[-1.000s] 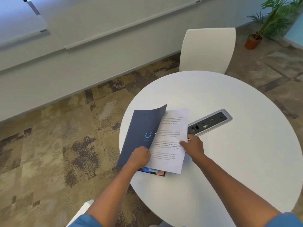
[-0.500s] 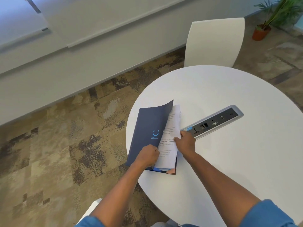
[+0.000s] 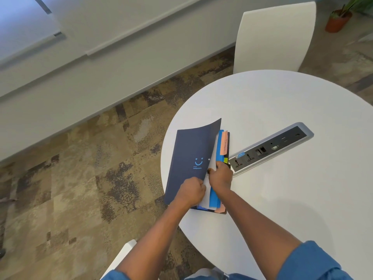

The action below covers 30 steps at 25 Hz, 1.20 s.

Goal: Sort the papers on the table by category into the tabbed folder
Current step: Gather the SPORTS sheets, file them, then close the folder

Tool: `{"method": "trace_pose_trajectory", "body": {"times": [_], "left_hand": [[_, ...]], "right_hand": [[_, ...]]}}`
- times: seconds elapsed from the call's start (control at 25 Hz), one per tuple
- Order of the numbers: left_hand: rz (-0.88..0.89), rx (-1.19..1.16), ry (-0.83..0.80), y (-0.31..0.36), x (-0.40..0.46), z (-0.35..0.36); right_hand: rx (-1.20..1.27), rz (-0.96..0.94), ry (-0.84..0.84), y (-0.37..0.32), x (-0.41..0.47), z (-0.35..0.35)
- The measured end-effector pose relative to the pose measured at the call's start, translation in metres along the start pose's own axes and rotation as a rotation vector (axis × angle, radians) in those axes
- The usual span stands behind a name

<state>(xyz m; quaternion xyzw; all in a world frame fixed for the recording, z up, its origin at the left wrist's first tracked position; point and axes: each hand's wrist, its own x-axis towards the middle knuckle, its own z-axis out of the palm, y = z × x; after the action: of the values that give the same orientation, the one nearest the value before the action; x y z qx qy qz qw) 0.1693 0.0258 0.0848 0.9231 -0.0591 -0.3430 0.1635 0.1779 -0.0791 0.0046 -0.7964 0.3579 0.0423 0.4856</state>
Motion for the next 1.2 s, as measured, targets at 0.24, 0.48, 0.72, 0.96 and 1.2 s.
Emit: {"method": "trace_pose_trajectory", "body": {"times": [0.24, 0.48, 0.72, 0.96, 1.2], "left_hand": [[-0.026, -0.029, 0.009, -0.003, 0.007, 0.005], [-0.092, -0.018, 0.033, 0.009, 0.021, 0.033], [-0.022, 0.118, 0.109, 0.007, 0.023, 0.051], [0.137, 0.340, 0.070, -0.020, 0.048, 0.062], [0.106, 0.269, -0.025, -0.018, 0.046, 0.081]], "right_hand": [[0.063, -0.005, -0.058, 0.005, 0.006, -0.005], [0.020, 0.005, 0.026, 0.022, 0.011, -0.036], [-0.038, -0.024, 0.059, 0.044, 0.014, -0.066], [-0.013, -0.123, 0.026, 0.045, 0.018, -0.070], [-0.060, -0.206, -0.052, 0.048, 0.007, -0.069]]}}
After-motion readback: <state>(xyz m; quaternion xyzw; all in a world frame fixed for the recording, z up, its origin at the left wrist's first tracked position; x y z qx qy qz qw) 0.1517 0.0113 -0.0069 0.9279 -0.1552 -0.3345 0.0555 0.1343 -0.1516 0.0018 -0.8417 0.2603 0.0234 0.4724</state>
